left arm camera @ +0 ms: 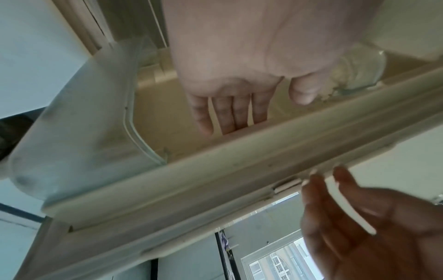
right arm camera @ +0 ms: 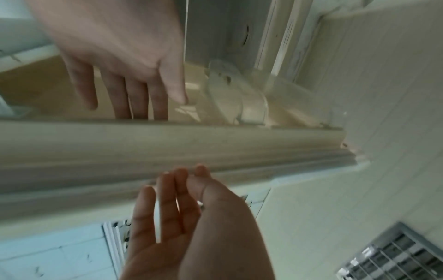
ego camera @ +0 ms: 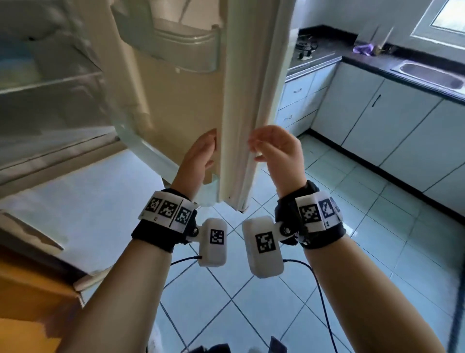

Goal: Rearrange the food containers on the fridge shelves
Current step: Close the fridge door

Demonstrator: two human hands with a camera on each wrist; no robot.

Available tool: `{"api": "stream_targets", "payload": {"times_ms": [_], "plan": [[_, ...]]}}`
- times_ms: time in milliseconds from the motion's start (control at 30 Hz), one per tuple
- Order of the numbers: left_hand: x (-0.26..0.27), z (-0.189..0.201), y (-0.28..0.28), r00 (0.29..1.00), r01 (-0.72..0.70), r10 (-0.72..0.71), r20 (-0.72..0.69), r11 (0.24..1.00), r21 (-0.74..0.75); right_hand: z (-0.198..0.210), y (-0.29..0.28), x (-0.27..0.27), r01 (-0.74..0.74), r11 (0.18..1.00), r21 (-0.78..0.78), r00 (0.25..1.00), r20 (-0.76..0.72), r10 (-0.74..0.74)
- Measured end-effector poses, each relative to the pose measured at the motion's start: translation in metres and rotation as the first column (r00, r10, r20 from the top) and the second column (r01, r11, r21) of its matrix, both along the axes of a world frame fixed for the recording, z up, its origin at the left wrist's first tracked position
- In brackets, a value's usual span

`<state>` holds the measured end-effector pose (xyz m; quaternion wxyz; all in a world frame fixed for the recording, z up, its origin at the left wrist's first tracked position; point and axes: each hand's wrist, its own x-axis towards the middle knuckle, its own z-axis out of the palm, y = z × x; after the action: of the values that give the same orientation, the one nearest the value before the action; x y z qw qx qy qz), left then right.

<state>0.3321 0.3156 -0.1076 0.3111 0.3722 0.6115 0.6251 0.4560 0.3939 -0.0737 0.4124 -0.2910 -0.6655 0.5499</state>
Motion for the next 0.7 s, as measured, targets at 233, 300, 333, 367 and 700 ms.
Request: {"api": "stream_targets", "payload": {"times_ms": [233, 300, 333, 367, 700], "plan": [[0.007, 0.010, -0.020, 0.983, -0.178, 0.179, 0.027, 0.983, -0.043, 0.000, 0.009, 0.008, -0.066, 0.981, -0.181, 0.998, 0.010, 0.069], [0.001, 0.010, -0.041, 0.973, -0.227, 0.227, 0.034, 0.974, -0.016, -0.002, 0.000, -0.004, -0.181, 0.962, -0.206, 0.983, 0.006, 0.186], [-0.004, 0.009, -0.054, 0.961, -0.271, 0.271, 0.055, 0.962, 0.001, -0.004, -0.007, -0.013, -0.259, 0.944, -0.202, 0.965, -0.005, 0.263], [-0.014, 0.006, -0.074, 0.940, -0.335, 0.332, 0.079, 0.942, 0.018, -0.006, -0.019, -0.029, -0.347, 0.917, -0.196, 0.936, -0.019, 0.350], [-0.107, 0.010, -0.203, 0.672, -0.723, 0.720, 0.173, 0.688, -0.057, -0.016, -0.123, -0.161, -0.703, 0.700, -0.127, 0.697, 0.073, 0.713]]}}
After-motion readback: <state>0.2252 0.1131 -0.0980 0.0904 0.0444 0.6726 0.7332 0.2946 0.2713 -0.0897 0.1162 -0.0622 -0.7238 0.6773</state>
